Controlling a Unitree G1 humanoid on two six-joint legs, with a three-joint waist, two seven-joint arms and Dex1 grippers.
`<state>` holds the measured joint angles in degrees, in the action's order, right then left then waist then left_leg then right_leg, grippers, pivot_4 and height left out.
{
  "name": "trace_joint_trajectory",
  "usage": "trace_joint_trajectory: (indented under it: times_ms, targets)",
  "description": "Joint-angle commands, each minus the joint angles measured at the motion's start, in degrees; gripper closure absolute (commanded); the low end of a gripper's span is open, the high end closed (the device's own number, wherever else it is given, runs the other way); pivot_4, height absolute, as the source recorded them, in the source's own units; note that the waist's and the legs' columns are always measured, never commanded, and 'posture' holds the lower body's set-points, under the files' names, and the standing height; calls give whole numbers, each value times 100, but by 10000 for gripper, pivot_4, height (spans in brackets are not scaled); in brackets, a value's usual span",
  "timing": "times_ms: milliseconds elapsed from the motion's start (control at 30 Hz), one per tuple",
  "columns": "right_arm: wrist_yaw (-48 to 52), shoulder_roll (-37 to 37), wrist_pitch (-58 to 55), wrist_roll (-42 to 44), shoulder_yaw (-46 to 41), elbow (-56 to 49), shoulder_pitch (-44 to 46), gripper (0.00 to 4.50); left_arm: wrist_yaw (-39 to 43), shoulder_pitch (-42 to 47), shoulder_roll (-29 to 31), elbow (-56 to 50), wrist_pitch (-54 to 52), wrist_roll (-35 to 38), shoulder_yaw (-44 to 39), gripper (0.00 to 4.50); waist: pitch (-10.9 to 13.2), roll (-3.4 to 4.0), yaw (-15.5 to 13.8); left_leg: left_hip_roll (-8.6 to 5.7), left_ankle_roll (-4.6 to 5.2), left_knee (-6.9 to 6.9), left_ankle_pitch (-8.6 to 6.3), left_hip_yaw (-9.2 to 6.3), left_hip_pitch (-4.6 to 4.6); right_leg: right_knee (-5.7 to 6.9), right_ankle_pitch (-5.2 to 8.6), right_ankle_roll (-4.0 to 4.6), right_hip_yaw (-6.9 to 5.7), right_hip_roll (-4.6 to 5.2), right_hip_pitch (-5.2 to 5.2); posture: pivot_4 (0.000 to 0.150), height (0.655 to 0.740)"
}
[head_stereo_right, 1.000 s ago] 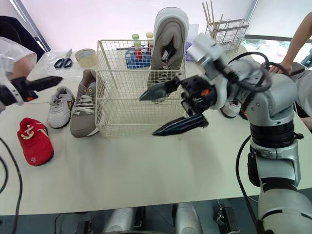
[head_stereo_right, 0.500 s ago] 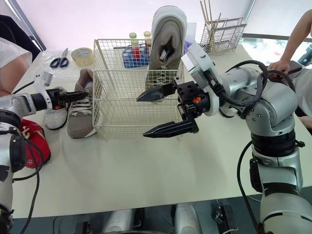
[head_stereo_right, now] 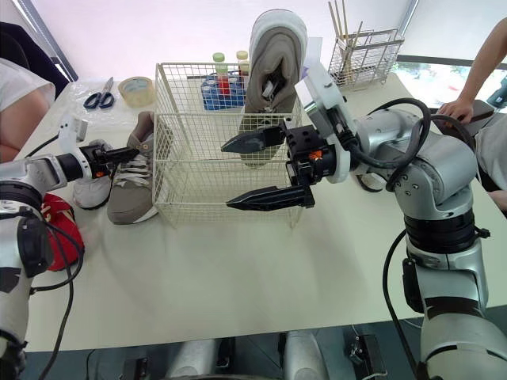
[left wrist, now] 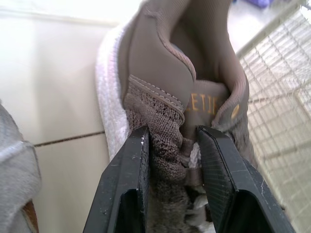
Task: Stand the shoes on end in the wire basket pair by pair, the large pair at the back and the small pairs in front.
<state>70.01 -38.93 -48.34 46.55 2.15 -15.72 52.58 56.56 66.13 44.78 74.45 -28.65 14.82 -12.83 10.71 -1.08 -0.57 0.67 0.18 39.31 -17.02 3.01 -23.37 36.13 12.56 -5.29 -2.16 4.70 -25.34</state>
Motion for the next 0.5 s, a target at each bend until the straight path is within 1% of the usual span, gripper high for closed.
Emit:
trace_joint_trajectory:
  times_ms: [33,133,233,333,400,433,467,500]
  targets:
    - [-25,-39,154,-69,-78,32,117,0,-271,344,162,-537,300,417,-583,30816,1,-1,-1,0,0,0,0,0,0,0,0,0,0,0,0,1500,7400]
    - [-45,-89,205,-142,-137,156,155,0,-745,448,188,-1255,711,715,-1055,30816,5,-12,-1,4,0,1,0,-4,-2,0,0,0,-2,1,0,1500,7400]
    - [-20,-114,220,-152,-157,261,191,0,-754,238,230,-2170,68,1080,-1293,30816,5,-12,11,8,-4,1,2,-9,-2,-1,-1,-1,-2,4,-1,1500,7400]
    - [14,-65,301,-206,-99,381,235,0,-644,-393,201,-2919,-262,1234,-1291,30816,0,-4,52,6,-26,0,14,-7,3,0,-1,-1,0,7,0,1500,7400]
    - [31,8,382,-275,-47,482,282,0,-660,-722,232,-2967,-482,1204,-1226,30816,-2,0,101,5,-25,-1,14,-5,9,4,-1,-1,3,7,1,1500,7400]
    - [48,32,423,-311,-25,524,298,0,-540,-824,258,-2957,-726,1234,-1153,30816,-1,-1,117,5,-24,-1,13,-6,10,8,-1,-1,3,6,1,1500,7400]
    - [64,52,465,-349,-2,563,312,0,-371,-952,267,-2974,-778,1179,-1003,25685,-1,-6,124,6,-19,-1,11,-5,9,8,-1,-1,2,2,1,1500,7400]
    - [81,65,494,-376,14,595,324,0,-284,-1019,268,-2922,-783,1086,-857,22625,-1,-6,128,6,-12,0,8,-5,7,8,-1,0,-2,0,1,1500,7400]
